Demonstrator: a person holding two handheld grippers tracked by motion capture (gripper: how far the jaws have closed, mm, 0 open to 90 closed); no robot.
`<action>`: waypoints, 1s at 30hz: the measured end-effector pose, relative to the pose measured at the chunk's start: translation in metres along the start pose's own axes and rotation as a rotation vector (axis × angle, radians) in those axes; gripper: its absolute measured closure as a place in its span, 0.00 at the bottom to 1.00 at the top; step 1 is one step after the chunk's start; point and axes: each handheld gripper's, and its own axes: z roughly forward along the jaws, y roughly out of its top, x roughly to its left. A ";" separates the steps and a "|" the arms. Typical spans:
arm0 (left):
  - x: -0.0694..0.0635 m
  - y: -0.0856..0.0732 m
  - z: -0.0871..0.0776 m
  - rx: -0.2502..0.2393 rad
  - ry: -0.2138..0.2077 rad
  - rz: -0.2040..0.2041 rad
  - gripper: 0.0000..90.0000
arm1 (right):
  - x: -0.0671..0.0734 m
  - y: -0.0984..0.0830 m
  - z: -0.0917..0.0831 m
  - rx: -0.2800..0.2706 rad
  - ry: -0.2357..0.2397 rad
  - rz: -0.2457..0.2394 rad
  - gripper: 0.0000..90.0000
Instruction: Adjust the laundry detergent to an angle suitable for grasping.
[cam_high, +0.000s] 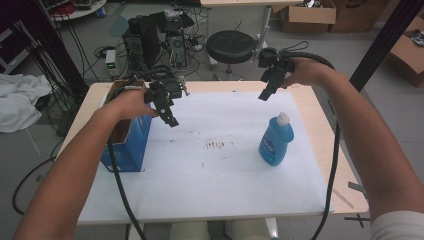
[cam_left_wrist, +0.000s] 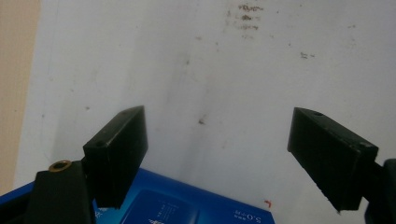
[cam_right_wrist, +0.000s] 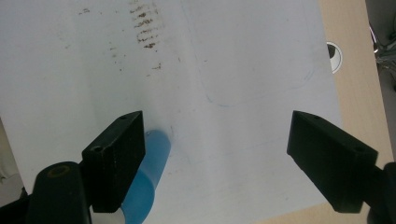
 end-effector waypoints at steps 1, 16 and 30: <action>0.000 0.000 0.000 0.000 0.000 0.000 0.23 | 0.000 0.000 0.000 0.000 0.000 0.000 0.21; -0.003 0.001 -0.004 -0.009 0.016 0.001 0.23 | 0.007 0.002 -0.010 -0.003 -0.001 -0.008 0.21; -0.006 0.003 -0.006 -0.012 0.023 0.008 0.23 | 0.025 -0.001 -0.028 -0.023 -0.005 -0.033 0.20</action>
